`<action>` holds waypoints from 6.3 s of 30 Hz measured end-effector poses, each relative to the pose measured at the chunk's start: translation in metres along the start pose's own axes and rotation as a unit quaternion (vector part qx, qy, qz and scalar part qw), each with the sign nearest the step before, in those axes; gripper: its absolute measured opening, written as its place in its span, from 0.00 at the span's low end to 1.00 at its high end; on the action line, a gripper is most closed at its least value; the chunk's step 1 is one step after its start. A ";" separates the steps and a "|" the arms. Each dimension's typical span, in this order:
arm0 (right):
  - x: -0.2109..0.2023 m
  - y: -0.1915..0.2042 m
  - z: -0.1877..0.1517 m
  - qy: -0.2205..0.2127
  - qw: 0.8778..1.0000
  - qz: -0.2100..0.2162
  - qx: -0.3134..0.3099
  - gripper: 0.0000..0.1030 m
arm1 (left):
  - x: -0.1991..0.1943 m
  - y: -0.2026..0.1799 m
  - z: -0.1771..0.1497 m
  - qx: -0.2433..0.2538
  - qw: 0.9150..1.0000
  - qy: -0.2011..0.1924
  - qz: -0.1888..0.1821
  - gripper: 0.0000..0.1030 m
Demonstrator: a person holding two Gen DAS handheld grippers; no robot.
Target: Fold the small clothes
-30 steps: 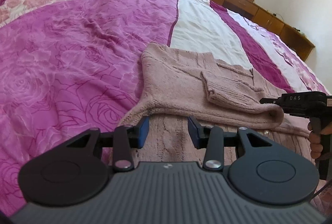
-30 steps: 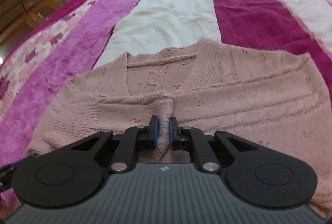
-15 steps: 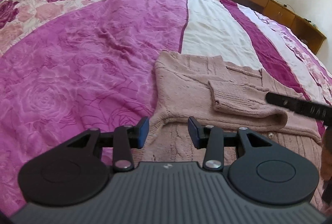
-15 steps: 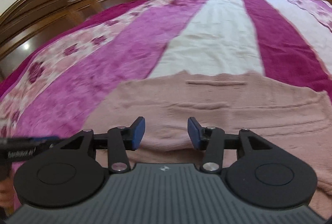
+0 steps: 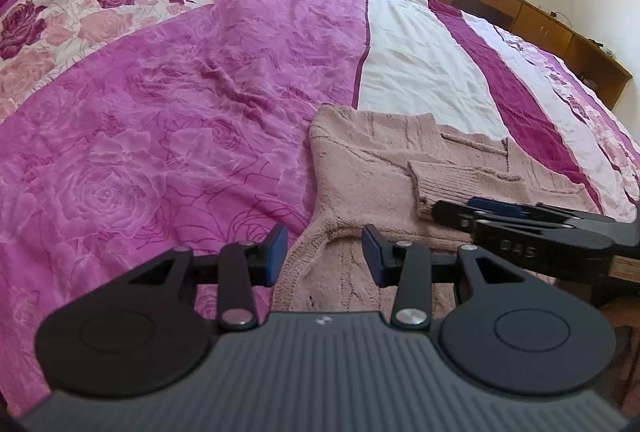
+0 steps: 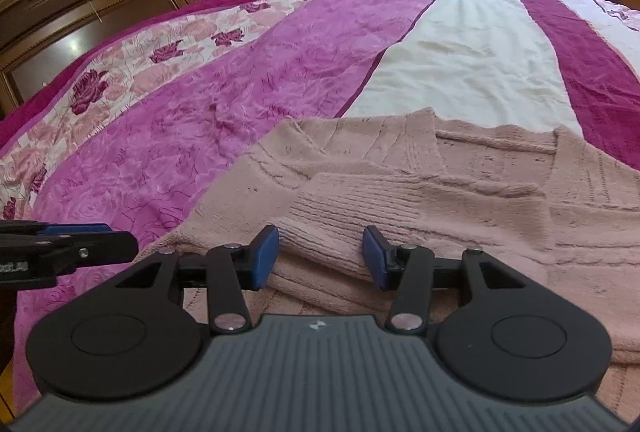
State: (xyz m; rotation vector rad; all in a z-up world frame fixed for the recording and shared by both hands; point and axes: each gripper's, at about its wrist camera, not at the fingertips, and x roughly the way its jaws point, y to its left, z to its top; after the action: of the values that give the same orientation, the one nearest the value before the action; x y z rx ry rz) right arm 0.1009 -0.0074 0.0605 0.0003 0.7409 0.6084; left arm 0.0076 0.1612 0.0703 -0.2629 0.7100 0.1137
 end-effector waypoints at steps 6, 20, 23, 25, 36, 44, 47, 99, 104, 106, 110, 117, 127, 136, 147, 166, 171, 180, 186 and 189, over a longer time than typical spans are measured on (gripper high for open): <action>0.014 0.000 -0.002 0.003 1.000 -0.001 -0.004 0.54 | -0.004 -0.002 0.001 0.006 1.000 -0.008 -0.002 0.42; 0.003 -0.015 -0.002 -0.016 0.999 0.010 0.041 0.10 | -0.011 -0.011 0.005 0.017 1.000 -0.017 -0.007 0.42; -0.005 -0.017 0.001 -0.030 0.998 0.012 0.046 0.09 | -0.015 -0.013 0.008 0.018 1.000 -0.024 -0.008 0.42; -0.013 -0.021 0.005 -0.040 0.998 0.013 0.052 0.08 | -0.016 -0.014 0.010 0.019 0.999 -0.027 -0.008 0.42; -0.065 -0.068 0.027 -0.102 0.988 0.004 0.113 0.08 | -0.017 -0.028 0.017 0.031 0.999 -0.037 -0.016 0.42; -0.101 -0.106 0.033 -0.141 0.981 -0.027 0.132 0.07 | -0.012 -0.038 0.025 0.038 0.998 -0.045 -0.017 0.42; -0.114 -0.121 0.032 -0.152 0.977 -0.041 0.142 0.07 | -0.011 -0.041 0.028 0.042 0.998 -0.049 -0.018 0.42; -0.167 -0.249 -0.049 -0.089 0.966 -0.105 0.221 0.50 | 0.097 -0.068 0.035 0.076 0.997 -0.001 0.023 0.42; -0.128 -0.250 -0.032 -0.038 0.972 -0.121 0.195 0.49 | 0.103 -0.067 0.040 0.079 0.996 -0.013 0.026 0.42; -0.120 -0.246 -0.034 -0.024 0.975 -0.127 0.183 0.38 | 0.108 -0.065 0.043 0.077 0.997 -0.017 0.026 0.42; -0.113 -0.239 -0.038 -0.013 0.975 -0.150 0.165 0.36 | 0.124 -0.061 0.046 0.073 0.997 -0.020 0.023 0.42; -0.118 -0.237 -0.029 -0.044 0.969 -0.197 0.144 0.42 | 0.147 -0.055 0.045 0.064 0.997 -0.019 0.039 0.42; -0.104 -0.227 -0.030 -0.039 0.977 -0.179 0.113 0.09 | 0.162 -0.040 0.044 0.039 0.996 -0.034 0.078 0.43; -0.095 -0.228 -0.030 -0.032 0.972 -0.219 0.080 0.09 | 0.167 -0.023 0.044 -0.031 0.985 -0.062 0.161 0.32; -0.123 -0.238 -0.039 -0.076 0.965 -0.189 0.165 0.30 | 0.146 -0.013 0.051 -0.031 0.992 -0.044 0.113 0.31; -0.207 -0.140 -0.064 -0.114 0.976 -0.100 0.156 0.63 | 0.033 -0.035 0.035 0.026 0.998 -0.031 0.045 0.36; -0.227 -0.119 -0.068 -0.109 0.980 -0.076 0.151 0.65 | 0.010 -0.041 0.025 0.039 0.998 -0.029 0.027 0.37; -0.238 -0.084 -0.084 -0.083 0.988 -0.065 0.113 0.65 | -0.022 -0.047 0.002 0.056 0.998 -0.016 -0.006 0.37; -0.235 -0.074 -0.100 -0.060 0.991 -0.060 0.103 0.65 | -0.036 -0.046 -0.016 0.064 0.998 -0.008 -0.013 0.37; -0.230 -0.069 -0.109 -0.043 0.993 -0.055 0.093 0.65 | -0.041 -0.046 -0.026 0.070 0.997 -0.001 -0.015 0.37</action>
State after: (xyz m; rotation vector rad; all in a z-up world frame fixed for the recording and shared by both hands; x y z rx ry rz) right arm -0.0645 -0.2068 0.1106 0.1565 0.7065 0.4292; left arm -0.0303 0.1092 0.0876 -0.1398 0.7076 0.0348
